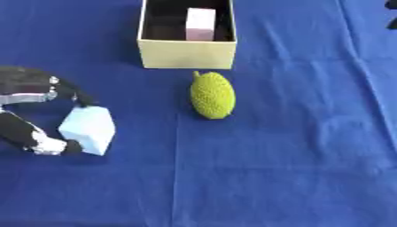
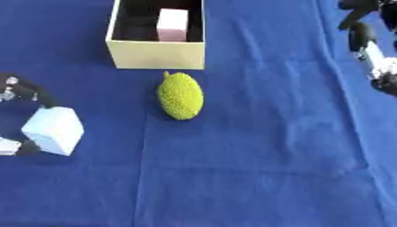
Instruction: Pick up objects on the table and place them in the box.
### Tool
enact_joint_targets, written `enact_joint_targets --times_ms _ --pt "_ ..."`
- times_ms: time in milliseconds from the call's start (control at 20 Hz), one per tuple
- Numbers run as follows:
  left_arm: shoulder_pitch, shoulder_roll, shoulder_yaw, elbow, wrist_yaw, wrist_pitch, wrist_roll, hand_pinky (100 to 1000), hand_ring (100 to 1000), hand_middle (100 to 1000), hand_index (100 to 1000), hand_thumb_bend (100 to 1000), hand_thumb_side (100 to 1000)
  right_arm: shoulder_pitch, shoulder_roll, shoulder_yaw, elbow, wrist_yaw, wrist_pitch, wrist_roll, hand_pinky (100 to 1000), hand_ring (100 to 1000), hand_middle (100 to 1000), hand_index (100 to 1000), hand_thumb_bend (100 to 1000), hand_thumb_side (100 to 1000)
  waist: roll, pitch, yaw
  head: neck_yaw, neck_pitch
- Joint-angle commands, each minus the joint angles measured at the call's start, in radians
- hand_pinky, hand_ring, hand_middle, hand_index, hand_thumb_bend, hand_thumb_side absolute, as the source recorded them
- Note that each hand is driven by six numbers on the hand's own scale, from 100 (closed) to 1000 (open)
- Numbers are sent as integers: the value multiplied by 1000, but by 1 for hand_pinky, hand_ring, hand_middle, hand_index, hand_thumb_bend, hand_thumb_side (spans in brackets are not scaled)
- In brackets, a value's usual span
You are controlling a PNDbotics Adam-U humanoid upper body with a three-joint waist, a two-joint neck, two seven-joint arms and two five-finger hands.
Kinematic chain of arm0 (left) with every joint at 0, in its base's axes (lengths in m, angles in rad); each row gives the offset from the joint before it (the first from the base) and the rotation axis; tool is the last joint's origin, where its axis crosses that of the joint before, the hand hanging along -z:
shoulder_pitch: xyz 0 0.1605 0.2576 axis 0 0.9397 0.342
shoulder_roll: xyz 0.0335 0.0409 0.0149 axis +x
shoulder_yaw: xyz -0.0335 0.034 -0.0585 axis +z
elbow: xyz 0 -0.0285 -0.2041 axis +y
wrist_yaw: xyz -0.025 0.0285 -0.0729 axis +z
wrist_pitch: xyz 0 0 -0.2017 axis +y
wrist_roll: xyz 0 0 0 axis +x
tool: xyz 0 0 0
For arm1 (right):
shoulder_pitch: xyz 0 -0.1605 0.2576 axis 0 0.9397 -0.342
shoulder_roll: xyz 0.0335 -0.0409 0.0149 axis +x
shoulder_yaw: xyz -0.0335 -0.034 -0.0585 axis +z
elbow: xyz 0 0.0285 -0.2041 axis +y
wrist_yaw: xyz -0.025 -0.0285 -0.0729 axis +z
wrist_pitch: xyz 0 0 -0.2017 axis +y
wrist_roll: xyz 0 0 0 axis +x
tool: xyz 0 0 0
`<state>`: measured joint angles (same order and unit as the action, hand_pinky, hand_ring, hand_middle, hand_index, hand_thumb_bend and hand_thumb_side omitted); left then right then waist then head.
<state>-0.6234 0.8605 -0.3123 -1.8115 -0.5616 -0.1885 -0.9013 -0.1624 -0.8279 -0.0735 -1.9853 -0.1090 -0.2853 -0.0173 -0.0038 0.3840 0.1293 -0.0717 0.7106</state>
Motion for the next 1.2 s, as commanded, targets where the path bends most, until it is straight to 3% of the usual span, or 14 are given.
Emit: enact_joint_targets --times_ms 50,650,1200 --pt "-1 35 40 -72 -30 -18 -6 990 931 822 945 514 783 -1 -15 -15 -15 -4 5 0 984 808 533 825 100 527 2 -17 1 -3 -10" --pt "8 44 71 -158 -19 28 -6 992 934 823 944 485 792 9 -2 -16 -15 -11 14 24 994 810 533 827 100 527 8 -19 3 -3 -8" --pt "-22 -8 11 -21 -44 14 -6 1000 963 843 957 469 828 8 14 -15 -15 -22 22 44 1000 813 534 830 100 527 7 -19 -7 4 -11"
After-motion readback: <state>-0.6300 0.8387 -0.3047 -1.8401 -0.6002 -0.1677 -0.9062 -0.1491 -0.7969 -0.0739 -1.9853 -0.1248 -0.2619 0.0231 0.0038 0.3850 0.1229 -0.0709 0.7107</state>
